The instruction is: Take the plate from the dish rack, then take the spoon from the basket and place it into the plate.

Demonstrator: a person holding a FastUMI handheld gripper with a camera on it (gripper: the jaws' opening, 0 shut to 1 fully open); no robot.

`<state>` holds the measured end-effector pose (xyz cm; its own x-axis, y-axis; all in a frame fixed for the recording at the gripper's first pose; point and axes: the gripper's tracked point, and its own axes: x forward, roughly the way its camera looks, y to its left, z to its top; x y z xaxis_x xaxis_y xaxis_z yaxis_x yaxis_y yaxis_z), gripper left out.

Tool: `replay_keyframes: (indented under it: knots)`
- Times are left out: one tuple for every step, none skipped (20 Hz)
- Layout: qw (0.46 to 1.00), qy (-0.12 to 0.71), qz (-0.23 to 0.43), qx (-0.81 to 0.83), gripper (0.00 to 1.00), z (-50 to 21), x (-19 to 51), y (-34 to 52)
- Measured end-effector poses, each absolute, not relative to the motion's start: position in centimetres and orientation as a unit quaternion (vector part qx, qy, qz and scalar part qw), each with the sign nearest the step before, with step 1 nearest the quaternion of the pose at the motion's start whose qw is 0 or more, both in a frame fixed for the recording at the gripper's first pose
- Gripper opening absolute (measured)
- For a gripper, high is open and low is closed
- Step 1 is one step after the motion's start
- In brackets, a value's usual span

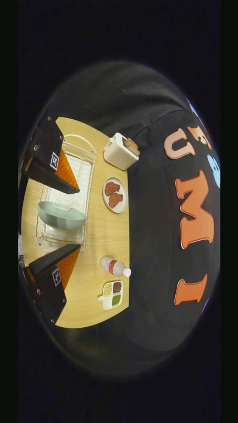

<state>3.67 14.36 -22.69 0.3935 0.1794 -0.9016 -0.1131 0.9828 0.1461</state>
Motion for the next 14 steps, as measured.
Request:
replay_keyframes:
  knots:
    - [0.828,0.553,0.093,0.027,0.91,-23.2,3.5,14.6]
    - [0.822,0.562,0.094,0.022,0.90,-23.9,3.3,14.8]
    - [0.814,0.572,0.096,0.018,0.90,-24.5,3.0,14.9]
    - [0.807,0.582,0.096,0.016,0.89,-25.3,2.7,15.2]
    - [0.801,0.591,0.093,0.012,0.87,-26.0,2.5,15.2]
    - [0.797,0.598,0.088,0.006,0.87,-26.7,2.3,15.1]
    - [0.791,0.606,0.080,0.001,0.85,-27.6,2.2,15.0]
    - [0.784,0.616,0.071,0.000,0.85,-28.4,2.0,14.9]
    - [0.778,0.625,0.062,0.004,0.83,-29.1,1.6,15.1]
    - [0.774,0.631,0.053,0.009,0.82,-29.6,1.5,15.1]
    - [0.770,0.637,0.046,0.014,0.78,-30.2,1.3,15.3]
    - [0.765,0.642,0.044,0.019,0.77,-30.7,1.1,15.6]
    - [0.761,0.647,0.042,0.021,0.74,-31.0,0.9,15.9]
    - [0.758,0.651,0.042,0.019,0.71,-31.4,0.7,16.0]
